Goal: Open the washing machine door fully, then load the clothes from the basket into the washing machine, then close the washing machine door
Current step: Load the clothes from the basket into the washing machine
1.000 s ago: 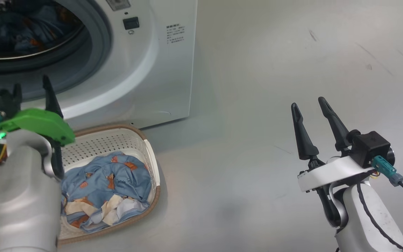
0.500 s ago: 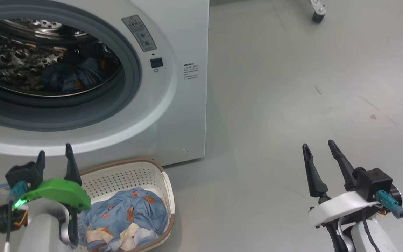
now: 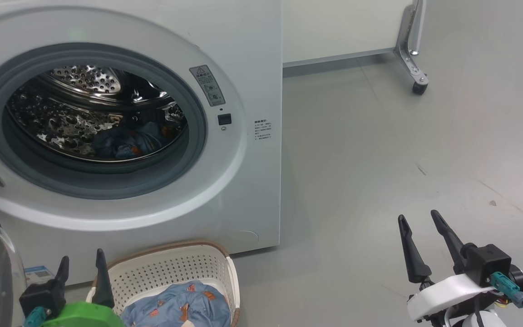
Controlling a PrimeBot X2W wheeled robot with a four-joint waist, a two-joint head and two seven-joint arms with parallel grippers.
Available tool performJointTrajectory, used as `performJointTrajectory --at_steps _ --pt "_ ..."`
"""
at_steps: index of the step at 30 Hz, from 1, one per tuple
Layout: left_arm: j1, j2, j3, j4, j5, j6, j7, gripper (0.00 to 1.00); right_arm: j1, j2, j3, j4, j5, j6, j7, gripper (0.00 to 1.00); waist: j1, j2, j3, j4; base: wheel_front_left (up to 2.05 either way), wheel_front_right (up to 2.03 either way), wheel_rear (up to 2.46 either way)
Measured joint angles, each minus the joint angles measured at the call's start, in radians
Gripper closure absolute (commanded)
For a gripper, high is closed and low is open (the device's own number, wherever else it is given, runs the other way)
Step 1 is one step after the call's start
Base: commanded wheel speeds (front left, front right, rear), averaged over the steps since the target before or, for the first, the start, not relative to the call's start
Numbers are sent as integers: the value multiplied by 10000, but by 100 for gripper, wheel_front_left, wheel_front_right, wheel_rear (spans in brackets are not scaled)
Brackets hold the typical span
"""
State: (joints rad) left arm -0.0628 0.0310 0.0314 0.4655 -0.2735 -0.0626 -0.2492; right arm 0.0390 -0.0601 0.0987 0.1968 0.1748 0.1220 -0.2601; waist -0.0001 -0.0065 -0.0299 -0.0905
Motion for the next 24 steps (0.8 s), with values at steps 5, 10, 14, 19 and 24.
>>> performJointTrajectory --at_steps 5,10,14,19,24 --pt "704 4 13 -608 2 19 0 0 107 2 8 -119 -2 0 0 0 0 0 -190 69 0 0 0" --pt "1148 10 12 -1164 -10 109 0 0 119 6 19 -198 -6 2 0 0 0 0 -205 70 0 0 0" --pt "1494 19 -42 -1536 -56 194 0 0 133 6 17 -244 -13 2 0 0 0 0 -198 74 0 0 0" --pt "1844 25 -278 -1919 -280 313 0 0 148 6 17 -293 -15 2 0 0 0 0 -176 87 0 0 0" --pt "2100 31 -382 -2270 -362 489 0 0 152 6 73 -341 -15 2 0 0 0 0 -128 96 0 0 0"
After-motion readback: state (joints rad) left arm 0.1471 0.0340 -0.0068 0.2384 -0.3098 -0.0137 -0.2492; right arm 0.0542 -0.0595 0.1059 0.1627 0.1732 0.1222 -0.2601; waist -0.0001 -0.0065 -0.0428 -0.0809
